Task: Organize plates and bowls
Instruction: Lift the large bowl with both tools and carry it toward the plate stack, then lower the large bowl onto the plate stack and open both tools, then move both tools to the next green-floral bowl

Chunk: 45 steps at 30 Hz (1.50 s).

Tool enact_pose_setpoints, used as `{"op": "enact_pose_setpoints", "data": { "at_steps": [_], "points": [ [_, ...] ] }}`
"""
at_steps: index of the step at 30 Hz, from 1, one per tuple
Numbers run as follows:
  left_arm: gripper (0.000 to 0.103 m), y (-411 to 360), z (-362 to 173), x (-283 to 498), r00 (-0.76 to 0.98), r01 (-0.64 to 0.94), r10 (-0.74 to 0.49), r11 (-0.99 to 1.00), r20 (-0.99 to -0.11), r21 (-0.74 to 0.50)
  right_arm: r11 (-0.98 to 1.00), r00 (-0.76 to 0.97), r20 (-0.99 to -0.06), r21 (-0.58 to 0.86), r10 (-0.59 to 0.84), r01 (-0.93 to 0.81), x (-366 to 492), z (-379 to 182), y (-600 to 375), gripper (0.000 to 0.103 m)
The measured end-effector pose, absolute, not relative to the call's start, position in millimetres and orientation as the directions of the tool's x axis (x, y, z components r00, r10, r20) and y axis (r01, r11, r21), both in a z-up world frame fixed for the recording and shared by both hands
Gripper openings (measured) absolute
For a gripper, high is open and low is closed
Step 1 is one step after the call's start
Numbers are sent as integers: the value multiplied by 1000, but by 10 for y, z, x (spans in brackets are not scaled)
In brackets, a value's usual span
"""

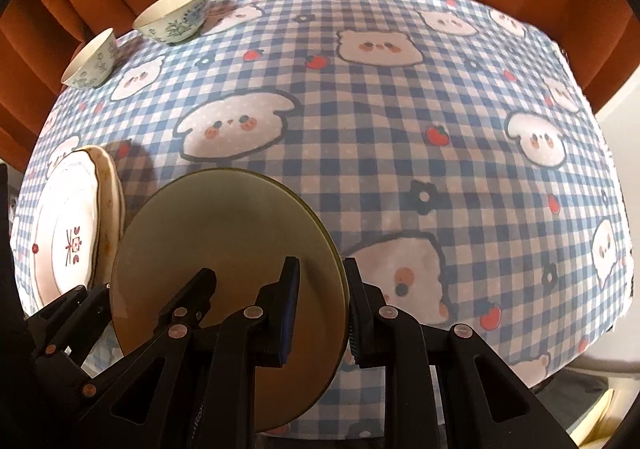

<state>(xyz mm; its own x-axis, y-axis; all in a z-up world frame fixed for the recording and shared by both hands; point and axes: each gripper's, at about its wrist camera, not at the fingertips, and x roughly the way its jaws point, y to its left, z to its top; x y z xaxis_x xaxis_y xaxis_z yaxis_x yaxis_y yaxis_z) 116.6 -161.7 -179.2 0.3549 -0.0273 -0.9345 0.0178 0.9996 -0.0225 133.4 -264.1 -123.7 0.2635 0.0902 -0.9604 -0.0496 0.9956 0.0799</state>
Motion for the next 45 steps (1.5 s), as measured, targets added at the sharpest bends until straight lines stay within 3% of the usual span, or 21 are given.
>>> {"op": "enact_pose_setpoints", "data": {
  "at_steps": [2,4,6,11,17,19,31,45],
  "points": [
    [35,-1628,-1799,1163,351,17,-19,1000,-936,-14,995,260,-961,85,95,-48,1343,-1249,-2648,25],
    [40,-1635,-1784,1158,355,14,-7,1000,-935,-2,994,258,-960,96,105,-48,1333,-1253,-2659,25],
    [54,-1626,-1753,1151,364,4,13,1000,-931,16,993,261,-958,110,118,-45,1324,-1246,-2673,25],
    [63,-1609,-1576,1108,416,3,28,999,-909,33,991,298,-946,123,132,-49,1320,-1158,-2698,26],
    [71,-1547,-1385,1100,457,-5,39,999,-888,41,992,344,-930,125,130,-36,1340,-1031,-2743,45],
    [71,-1519,-1326,1094,468,-4,34,999,-883,36,992,355,-927,120,124,-33,1343,-960,-2749,50],
    [74,-1069,-988,1147,556,1,6,1000,-831,9,993,464,-878,102,118,-59,1404,-533,-2398,57],
    [74,38,-798,1348,574,39,-26,999,-818,-4,998,490,-870,57,57,-15,1585,-301,-1286,57]
  ]
}}
